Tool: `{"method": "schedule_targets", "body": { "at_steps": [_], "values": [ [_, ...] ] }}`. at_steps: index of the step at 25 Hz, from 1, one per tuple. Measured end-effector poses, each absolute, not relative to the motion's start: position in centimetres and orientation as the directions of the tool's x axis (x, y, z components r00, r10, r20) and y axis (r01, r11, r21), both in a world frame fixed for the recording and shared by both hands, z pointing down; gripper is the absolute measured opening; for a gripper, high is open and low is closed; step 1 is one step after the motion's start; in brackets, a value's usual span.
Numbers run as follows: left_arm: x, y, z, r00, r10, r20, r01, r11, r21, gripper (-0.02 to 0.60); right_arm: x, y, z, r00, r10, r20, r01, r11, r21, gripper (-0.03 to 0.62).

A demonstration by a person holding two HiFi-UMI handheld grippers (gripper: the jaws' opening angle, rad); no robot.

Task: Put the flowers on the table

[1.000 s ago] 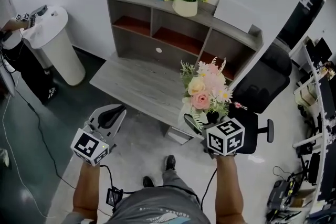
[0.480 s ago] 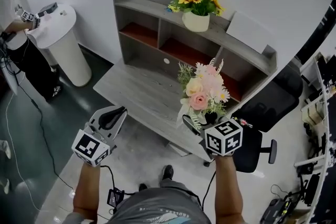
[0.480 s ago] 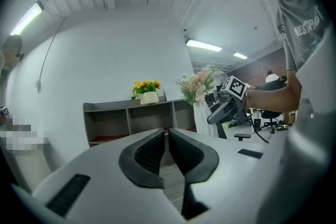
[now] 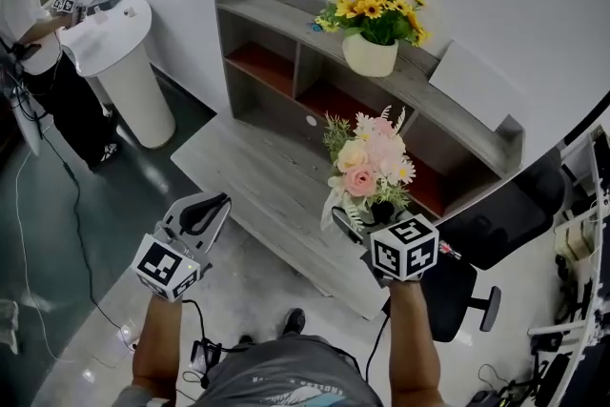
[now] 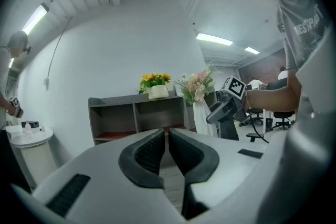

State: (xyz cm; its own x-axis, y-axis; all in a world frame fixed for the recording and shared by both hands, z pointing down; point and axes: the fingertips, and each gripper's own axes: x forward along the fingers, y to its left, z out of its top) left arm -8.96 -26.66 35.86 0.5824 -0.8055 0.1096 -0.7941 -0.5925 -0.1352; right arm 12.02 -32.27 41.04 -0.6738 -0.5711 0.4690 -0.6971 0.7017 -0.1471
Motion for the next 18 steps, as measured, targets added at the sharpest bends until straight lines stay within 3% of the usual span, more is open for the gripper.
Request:
{"method": "schedule_targets", "body": {
  "at_steps": [18],
  "values": [
    [-9.4,-30.3,38.7,0.486,-0.858,0.164,-0.855,-0.506,-0.115,0.038,9.4,-38.7,45.8,-0.743,-0.478,0.468,-0.618,0.758,-0.207,0.315]
  ]
}}
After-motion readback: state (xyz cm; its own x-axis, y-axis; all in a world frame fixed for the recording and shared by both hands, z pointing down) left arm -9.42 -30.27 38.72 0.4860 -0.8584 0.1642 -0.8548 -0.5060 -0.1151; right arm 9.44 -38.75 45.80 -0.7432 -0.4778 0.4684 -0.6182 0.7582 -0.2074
